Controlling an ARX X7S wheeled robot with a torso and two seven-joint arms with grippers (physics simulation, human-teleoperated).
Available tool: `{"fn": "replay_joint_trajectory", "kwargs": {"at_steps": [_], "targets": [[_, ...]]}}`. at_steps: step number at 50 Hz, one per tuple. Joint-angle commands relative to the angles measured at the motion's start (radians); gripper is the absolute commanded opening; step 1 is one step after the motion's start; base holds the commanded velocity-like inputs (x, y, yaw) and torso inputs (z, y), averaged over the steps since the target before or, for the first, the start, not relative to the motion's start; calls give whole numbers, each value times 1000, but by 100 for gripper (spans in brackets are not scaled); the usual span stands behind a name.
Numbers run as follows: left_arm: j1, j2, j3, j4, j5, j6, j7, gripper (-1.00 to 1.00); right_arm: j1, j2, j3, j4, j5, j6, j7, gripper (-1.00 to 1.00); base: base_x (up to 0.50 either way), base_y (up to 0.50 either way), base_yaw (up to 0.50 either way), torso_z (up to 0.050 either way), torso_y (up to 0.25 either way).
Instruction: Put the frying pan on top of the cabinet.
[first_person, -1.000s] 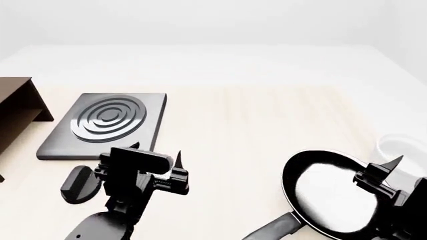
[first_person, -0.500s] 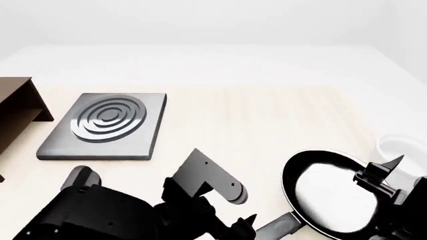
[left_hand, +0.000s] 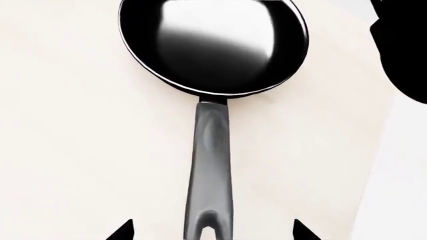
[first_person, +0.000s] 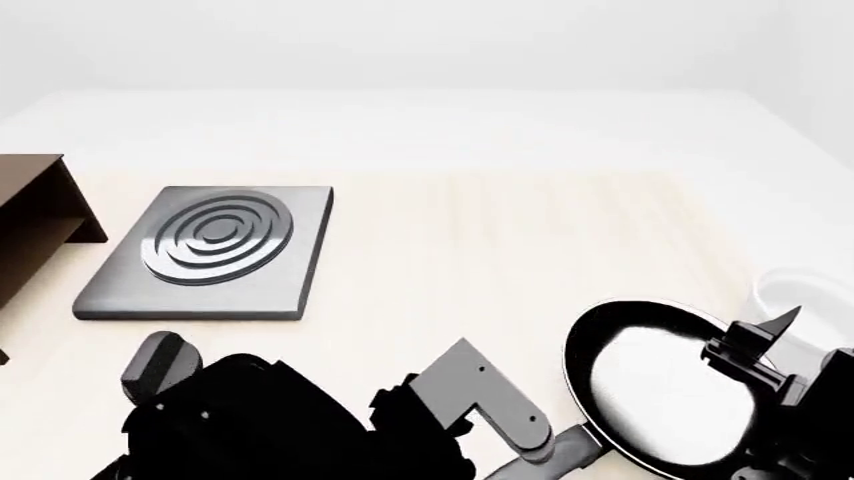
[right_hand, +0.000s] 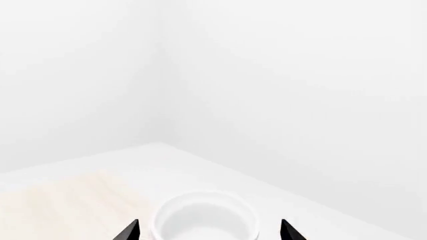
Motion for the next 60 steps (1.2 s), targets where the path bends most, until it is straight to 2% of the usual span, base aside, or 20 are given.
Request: {"fn": "replay_joint_trajectory", "kwargs": {"at_steps": [1, 11, 29, 36, 42, 48, 60], "targets": [[4, 36, 72, -40, -11, 28, -27, 100, -7, 0, -2, 6, 10, -14, 1, 100, 0, 0, 0, 0, 0], [-1, 64, 104, -59, 19, 45, -3, 100, -1, 3, -12, 20, 8, -17, 5, 100, 0, 0, 0, 0, 0], [-45, 72, 172, -137, 235, 62, 152, 100, -6, 5, -19, 47, 20, -45, 4, 100, 0, 0, 0, 0, 0], [-67, 70, 194, -166, 269, 74, 190, 100, -5, 6, -23, 61, 23, -53, 5, 100, 0, 0, 0, 0, 0], [-84, 70, 230, -201, 346, 102, 265, 100, -8, 6, -26, 73, 26, -64, 5, 100, 0, 0, 0, 0, 0], [-119, 73, 277, -280, 451, 157, 391, 100, -7, 6, -33, 79, 27, -68, 6, 100, 0, 0, 0, 0, 0], [-142, 88, 342, -383, 553, 240, 542, 100, -6, 9, -40, 95, 32, -79, 6, 100, 0, 0, 0, 0, 0]]}}
